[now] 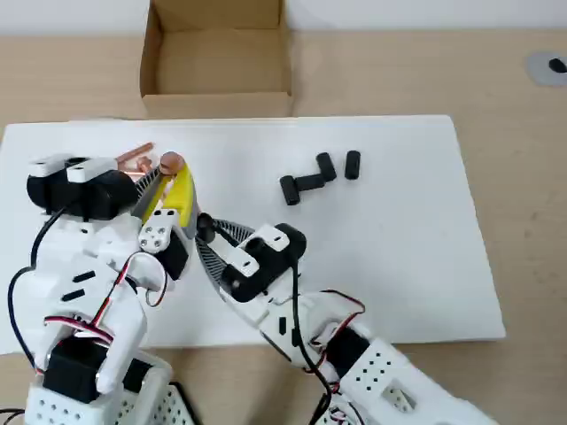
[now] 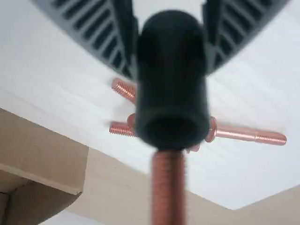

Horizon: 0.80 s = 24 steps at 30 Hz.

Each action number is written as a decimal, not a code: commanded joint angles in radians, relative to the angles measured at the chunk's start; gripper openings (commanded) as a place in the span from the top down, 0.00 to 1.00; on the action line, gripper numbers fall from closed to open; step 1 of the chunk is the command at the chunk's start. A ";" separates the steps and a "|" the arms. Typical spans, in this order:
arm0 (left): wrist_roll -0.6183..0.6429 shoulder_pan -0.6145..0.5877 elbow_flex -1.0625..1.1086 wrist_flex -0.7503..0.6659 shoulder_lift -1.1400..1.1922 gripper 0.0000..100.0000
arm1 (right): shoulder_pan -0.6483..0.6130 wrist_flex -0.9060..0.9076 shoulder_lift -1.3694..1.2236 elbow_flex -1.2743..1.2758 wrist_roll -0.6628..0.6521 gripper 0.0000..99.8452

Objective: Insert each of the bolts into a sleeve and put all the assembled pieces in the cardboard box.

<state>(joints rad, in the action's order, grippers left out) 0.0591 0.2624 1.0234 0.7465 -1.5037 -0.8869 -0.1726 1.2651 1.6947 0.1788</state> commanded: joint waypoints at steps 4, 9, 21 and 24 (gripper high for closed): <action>-0.003 0.095 -0.060 0.044 0.004 0.99 | 0.005 -0.028 0.021 0.001 0.009 0.99; -0.005 0.097 -0.057 0.054 0.004 0.99 | 0.005 -0.028 0.021 0.001 0.009 0.99; -0.008 0.098 -0.055 0.143 0.002 0.99 | 0.005 -0.028 0.021 -0.001 0.009 0.99; -0.009 0.098 -0.055 0.173 0.002 0.99 | 0.005 -0.028 0.021 -0.001 0.009 0.99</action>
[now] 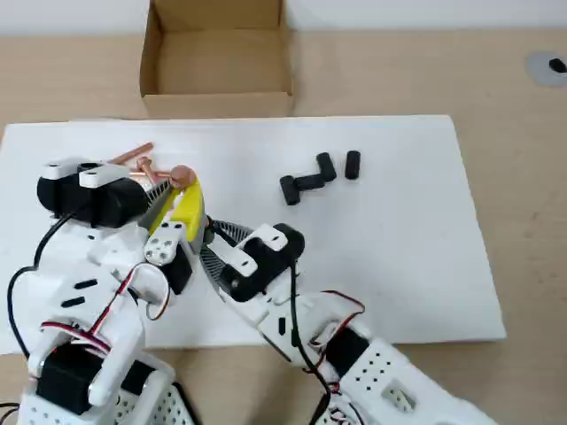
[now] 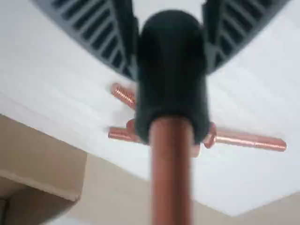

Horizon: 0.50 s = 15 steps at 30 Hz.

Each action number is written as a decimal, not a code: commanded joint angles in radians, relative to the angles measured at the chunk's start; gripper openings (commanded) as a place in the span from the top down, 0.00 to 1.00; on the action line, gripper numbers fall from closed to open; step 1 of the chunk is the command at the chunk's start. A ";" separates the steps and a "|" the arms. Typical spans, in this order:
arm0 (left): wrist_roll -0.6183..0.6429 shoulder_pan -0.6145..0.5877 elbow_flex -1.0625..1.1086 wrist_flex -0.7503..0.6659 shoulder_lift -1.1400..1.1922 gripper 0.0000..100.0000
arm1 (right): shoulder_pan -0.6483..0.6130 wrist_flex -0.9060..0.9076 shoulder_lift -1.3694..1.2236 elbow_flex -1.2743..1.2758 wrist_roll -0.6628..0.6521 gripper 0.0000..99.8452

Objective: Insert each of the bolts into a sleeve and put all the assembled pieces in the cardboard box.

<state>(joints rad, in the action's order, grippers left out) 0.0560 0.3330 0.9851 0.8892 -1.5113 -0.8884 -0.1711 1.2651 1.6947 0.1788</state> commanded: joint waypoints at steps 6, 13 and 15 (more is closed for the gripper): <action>-0.008 0.023 0.012 0.026 0.008 0.99 | 0.007 -0.029 0.021 -0.001 0.009 0.99; -0.006 0.038 0.046 0.029 0.008 0.99 | 0.007 -0.029 0.021 -0.001 0.009 0.99; -0.006 0.061 0.049 0.029 0.008 0.99 | 0.007 -0.029 0.021 -0.001 0.009 0.99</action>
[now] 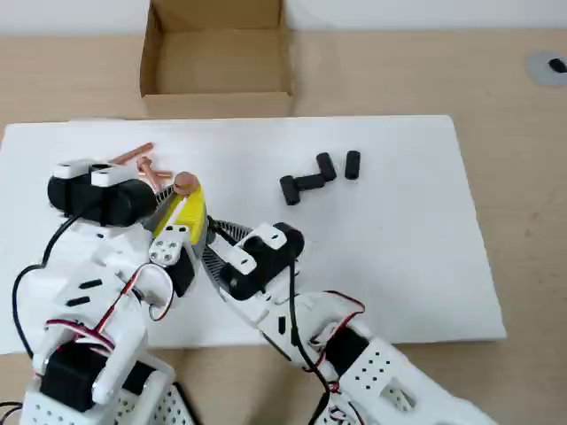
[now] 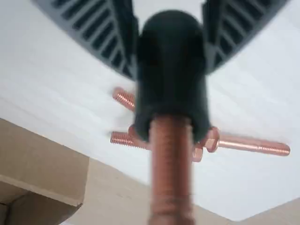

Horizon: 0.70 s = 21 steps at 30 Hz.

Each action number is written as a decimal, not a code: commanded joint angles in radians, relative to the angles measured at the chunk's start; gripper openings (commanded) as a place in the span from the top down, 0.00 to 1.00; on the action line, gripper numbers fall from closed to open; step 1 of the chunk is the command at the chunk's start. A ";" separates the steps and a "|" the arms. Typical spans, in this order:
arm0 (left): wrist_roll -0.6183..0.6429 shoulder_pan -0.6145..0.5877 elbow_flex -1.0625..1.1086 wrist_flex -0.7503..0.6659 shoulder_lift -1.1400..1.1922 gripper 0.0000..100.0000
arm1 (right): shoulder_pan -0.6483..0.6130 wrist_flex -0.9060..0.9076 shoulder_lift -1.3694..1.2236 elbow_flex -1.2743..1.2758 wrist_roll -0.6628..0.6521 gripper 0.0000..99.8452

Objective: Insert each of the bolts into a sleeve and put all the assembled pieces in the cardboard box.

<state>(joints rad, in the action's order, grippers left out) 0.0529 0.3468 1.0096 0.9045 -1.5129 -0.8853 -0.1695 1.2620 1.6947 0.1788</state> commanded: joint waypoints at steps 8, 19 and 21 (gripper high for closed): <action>-0.002 0.077 0.040 0.051 0.010 0.88 | 0.005 -0.031 0.024 -0.001 0.009 0.99; -0.011 -0.014 0.035 0.095 0.010 0.85 | 0.007 -0.029 0.024 -0.001 0.005 0.99; -0.054 -0.049 0.038 0.095 0.010 0.82 | 0.007 -0.029 0.024 -0.001 0.005 0.99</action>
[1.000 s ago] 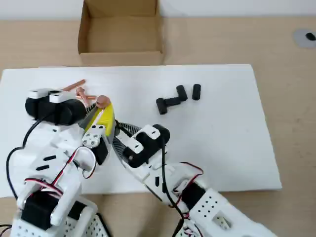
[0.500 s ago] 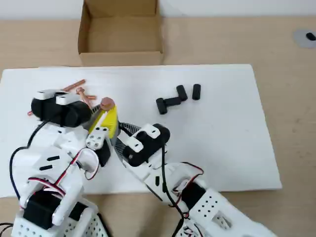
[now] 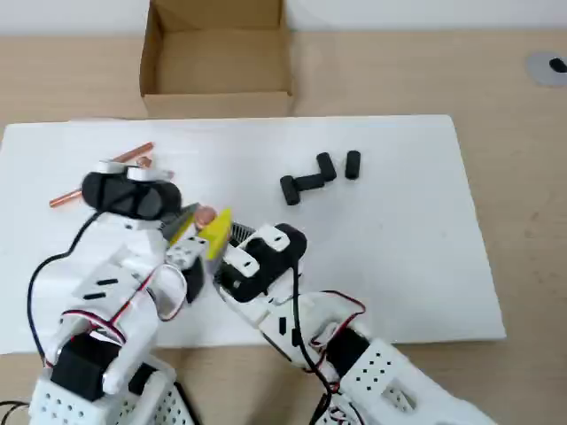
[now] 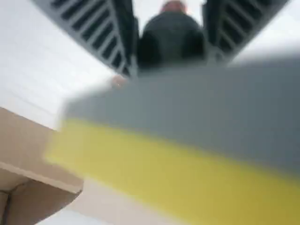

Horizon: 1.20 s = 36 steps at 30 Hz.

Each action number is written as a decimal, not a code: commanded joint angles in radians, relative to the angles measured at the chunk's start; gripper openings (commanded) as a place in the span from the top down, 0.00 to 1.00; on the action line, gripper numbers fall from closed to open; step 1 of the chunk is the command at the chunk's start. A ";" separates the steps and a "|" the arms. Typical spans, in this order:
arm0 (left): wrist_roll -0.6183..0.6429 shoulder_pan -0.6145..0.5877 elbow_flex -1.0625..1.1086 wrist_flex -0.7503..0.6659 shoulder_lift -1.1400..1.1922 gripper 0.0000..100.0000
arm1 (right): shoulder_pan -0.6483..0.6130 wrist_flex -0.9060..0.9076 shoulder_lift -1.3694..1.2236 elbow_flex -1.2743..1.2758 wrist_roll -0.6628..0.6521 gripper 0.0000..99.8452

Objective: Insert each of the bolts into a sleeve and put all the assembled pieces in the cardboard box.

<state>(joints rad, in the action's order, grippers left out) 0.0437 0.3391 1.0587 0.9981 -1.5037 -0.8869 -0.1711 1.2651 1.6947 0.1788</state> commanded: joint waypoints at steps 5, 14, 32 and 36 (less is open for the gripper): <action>-0.064 -0.150 -0.014 0.002 0.001 0.76 | 0.008 -0.026 0.021 -0.001 0.005 0.99; 0.002 -0.184 -0.126 0.000 0.001 0.76 | 0.033 -0.002 0.012 -0.007 0.003 0.99; 0.081 -0.546 -0.121 -0.034 0.010 0.76 | 0.329 0.074 -0.766 -0.863 -0.068 0.99; 0.071 -0.571 -0.026 -0.031 0.010 0.76 | 0.389 0.002 -1.043 -1.152 -0.069 0.99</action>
<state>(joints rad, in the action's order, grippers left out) 0.1266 -0.2071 0.9912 0.9843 -1.4960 -0.5432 -0.1112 0.3890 0.8170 0.1174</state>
